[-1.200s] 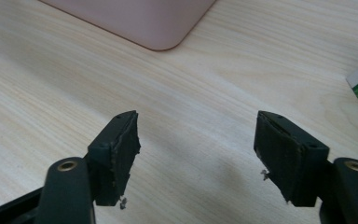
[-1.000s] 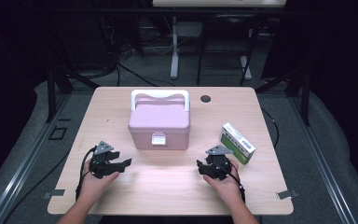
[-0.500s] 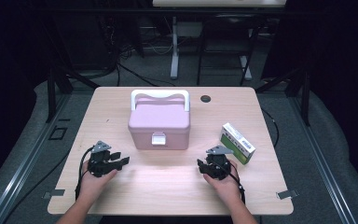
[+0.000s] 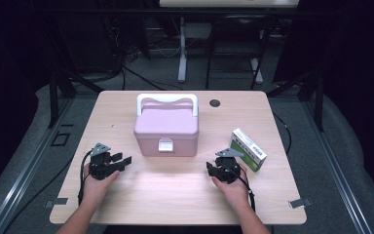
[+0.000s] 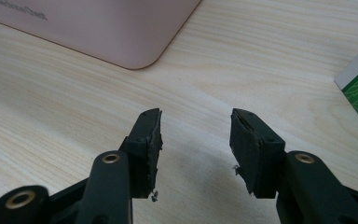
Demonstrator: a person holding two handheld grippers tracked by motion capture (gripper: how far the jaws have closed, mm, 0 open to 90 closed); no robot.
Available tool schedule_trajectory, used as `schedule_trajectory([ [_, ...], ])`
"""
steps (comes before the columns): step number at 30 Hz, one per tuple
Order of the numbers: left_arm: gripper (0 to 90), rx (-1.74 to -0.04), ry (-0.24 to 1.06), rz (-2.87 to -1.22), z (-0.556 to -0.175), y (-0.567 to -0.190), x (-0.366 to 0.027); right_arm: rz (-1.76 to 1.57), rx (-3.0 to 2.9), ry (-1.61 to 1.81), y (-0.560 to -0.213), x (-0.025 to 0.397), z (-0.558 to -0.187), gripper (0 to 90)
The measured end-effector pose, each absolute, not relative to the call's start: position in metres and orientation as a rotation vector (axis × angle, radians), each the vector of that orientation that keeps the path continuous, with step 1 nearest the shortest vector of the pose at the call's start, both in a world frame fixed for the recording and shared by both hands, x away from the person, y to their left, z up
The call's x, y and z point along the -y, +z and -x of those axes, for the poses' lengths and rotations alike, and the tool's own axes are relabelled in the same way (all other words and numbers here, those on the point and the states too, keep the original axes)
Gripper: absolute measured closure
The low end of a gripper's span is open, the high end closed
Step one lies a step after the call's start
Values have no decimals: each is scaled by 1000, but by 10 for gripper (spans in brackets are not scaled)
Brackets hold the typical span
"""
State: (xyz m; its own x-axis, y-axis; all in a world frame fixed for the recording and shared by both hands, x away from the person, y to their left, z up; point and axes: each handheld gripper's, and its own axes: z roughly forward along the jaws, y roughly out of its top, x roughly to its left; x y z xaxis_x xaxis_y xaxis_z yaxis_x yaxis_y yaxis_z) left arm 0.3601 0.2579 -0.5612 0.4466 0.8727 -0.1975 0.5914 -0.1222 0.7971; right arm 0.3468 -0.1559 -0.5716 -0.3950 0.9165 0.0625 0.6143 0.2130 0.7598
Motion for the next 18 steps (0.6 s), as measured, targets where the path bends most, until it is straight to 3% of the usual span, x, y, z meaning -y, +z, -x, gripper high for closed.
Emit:
schedule_trajectory([
  [18,587,-1253,370,-1834,-381,-561,-257,-1426,-2085,1078,-568,143,-366,547],
])
